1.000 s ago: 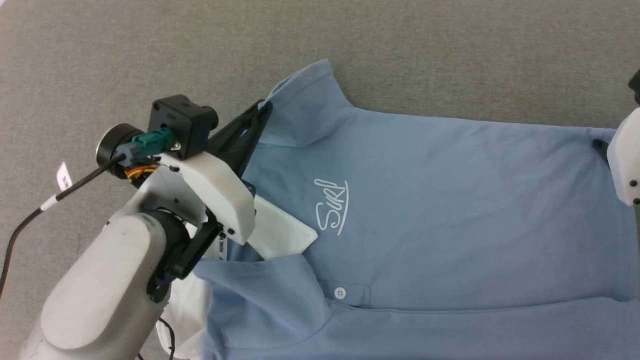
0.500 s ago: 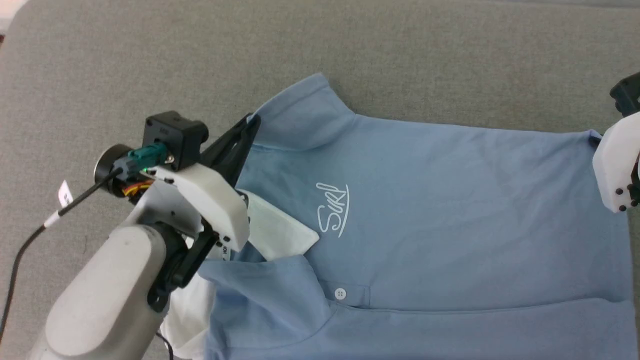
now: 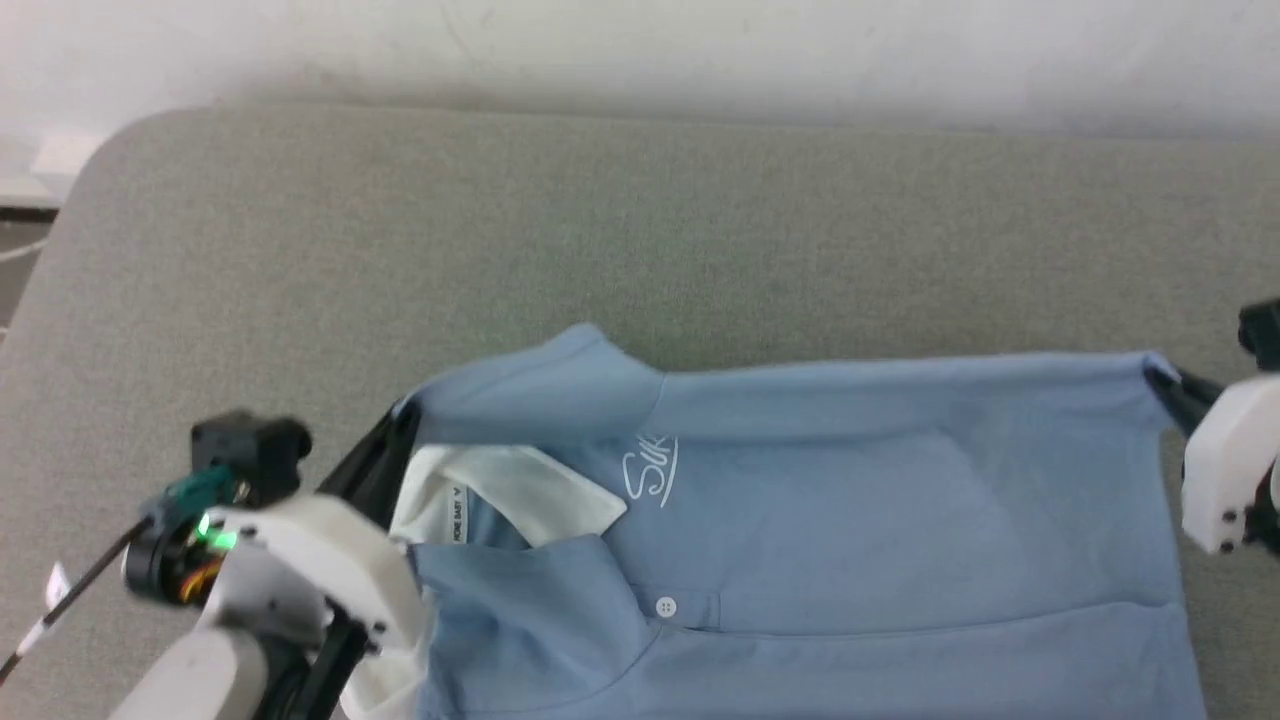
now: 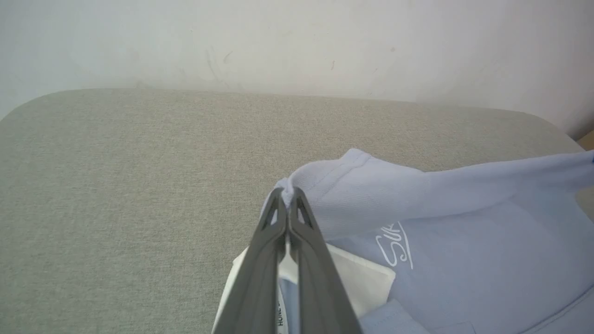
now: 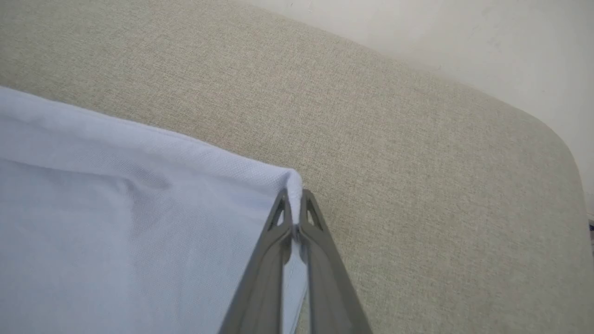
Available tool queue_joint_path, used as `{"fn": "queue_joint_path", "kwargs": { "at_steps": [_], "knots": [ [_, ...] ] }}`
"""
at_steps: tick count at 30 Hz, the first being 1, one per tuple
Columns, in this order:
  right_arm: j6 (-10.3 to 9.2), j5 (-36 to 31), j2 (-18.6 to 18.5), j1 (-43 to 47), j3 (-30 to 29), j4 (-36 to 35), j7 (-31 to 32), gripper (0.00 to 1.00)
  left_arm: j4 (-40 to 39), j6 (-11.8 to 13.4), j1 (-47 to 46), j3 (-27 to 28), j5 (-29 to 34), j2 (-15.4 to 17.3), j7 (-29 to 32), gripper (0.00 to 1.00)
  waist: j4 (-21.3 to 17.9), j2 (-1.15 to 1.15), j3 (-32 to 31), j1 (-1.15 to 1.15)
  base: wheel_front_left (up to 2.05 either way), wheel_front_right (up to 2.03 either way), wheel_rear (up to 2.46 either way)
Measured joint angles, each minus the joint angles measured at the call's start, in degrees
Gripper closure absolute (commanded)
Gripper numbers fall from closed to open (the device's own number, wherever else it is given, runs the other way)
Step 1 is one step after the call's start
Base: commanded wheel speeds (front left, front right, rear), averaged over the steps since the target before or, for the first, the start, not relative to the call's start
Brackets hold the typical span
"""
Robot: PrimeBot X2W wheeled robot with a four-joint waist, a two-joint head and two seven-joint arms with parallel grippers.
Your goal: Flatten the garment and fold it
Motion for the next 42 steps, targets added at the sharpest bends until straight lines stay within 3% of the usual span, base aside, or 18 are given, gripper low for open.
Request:
{"fn": "queue_joint_path", "kwargs": {
  "at_steps": [10, 16, 26, 33, 34, 35, 36, 42],
  "knots": [
    [0.0, -1.82, 3.09, 19.69, -10.85, -13.78, 2.32, 1.0, -5.2, 4.36, 13.5, 1.79, -2.14, 3.74, 1.4, 1.0, -0.67, 0.0, -6.09, -0.01, 0.0, 0.0, 0.0],
    [0.0, -2.45, 4.0, 28.67, -12.72, -17.89, 5.38, 1.0, -5.21, 4.82, 19.22, 0.42, -3.78, 5.75, 4.97, 1.0, -0.54, 0.0, -6.92, 0.0, 0.0, 0.0, 0.0],
    [0.0, -4.24, 2.93, 31.98, -10.38, -16.1, 6.8, 1.0, 0.7, 2.21, 20.18, -4.02, -4.95, 5.61, 7.84, 1.0, -0.72, 0.0, -6.18, 0.01, 0.0, 0.0, 0.0],
    [0.0, -5.35, 2.31, 30.55, -6.46, -12.19, 5.84, 1.0, 8.11, -0.89, 17.59, -7.05, -3.96, 2.99, 6.99, 1.0, -0.95, 0.0, -5.24, 0.01, 0.0, 0.0, 0.0],
    [0.0, -5.31, 2.31, 30.1, -6.13, -11.81, 5.69, 1.0, 8.98, -1.26, 17.05, -7.15, -3.64, 2.68, 6.43, 0.75, -1.0, 0.0, -5.12, 0.01, 0.0, 0.0, 0.0],
    [0.0, -5.25, 2.34, 29.78, -5.98, -11.55, 5.39, 0.62, 9.85, -1.32, 16.53, -7.22, -3.34, 2.34, 5.75, 0.27, -1.05, 0.0, -5.02, 0.01, 0.0, 0.0, 0.0],
    [0.0, -5.12, 2.57, 29.45, -6.09, -11.13, 4.99, 0.0, 10.59, -1.4, 16.09, -7.24, -3.24, 1.96, 5.02, 0.0, -1.12, 0.0, -5.0, 0.01, 0.0, 0.0, 0.0],
    [0.0, -1.75, 4.39, 28.48, -7.38, -11.33, 4.02, 0.0, 12.51, -2.41, 14.86, -6.78, -3.01, 0.09, 0.85, 0.0, -1.27, 0.0, -6.09, 0.01, 0.0, 0.0, 0.0]
  ]
}}
